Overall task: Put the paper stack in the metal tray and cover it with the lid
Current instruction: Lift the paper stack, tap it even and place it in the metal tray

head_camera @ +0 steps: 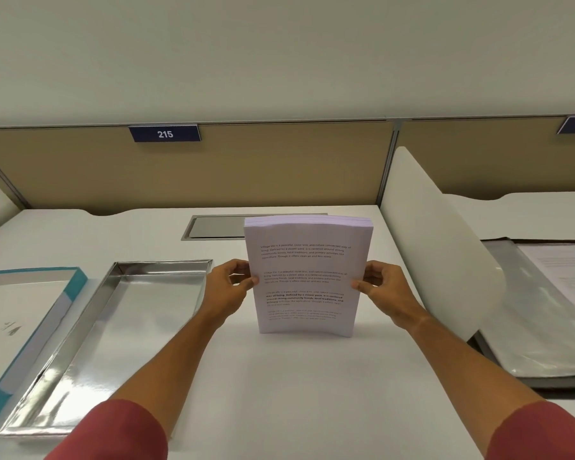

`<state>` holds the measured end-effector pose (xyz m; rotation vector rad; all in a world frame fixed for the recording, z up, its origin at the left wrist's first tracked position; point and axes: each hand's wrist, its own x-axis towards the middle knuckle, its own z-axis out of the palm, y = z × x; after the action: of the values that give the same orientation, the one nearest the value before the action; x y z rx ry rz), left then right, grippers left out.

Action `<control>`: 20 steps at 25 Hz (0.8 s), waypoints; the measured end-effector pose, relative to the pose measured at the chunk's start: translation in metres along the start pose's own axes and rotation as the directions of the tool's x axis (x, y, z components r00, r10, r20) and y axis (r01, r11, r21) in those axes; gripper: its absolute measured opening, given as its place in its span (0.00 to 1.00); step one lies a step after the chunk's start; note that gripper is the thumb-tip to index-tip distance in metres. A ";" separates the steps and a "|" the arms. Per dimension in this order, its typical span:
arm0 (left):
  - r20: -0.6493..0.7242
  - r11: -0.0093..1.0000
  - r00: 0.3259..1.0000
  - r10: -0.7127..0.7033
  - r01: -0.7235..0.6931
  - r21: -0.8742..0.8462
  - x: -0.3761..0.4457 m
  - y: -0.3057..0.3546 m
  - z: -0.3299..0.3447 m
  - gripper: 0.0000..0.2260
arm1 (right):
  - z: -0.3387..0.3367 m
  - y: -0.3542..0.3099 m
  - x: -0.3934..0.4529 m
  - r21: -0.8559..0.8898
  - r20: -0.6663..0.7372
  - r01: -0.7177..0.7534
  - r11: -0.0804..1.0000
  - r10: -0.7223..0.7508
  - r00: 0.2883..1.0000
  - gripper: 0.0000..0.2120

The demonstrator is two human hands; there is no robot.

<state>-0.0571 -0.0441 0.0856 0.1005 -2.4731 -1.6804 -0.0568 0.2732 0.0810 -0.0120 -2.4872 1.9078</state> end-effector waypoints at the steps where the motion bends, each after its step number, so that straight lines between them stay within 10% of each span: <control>1: 0.000 1.000 1.000 0.004 -0.004 0.004 0.001 0.000 0.000 0.06 | -0.001 0.001 0.001 0.003 -0.007 0.000 1.000 0.000 1.000 0.10; 20: -0.055 0.999 0.998 -0.034 0.034 0.000 -0.010 0.002 0.004 0.07 | 0.003 0.002 0.005 0.093 -0.039 0.031 0.995 -0.028 0.999 0.07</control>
<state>-0.0481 -0.0386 0.0854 0.1876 -2.4454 -1.6668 -0.0621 0.2704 0.0785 -0.0108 -2.3584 1.9905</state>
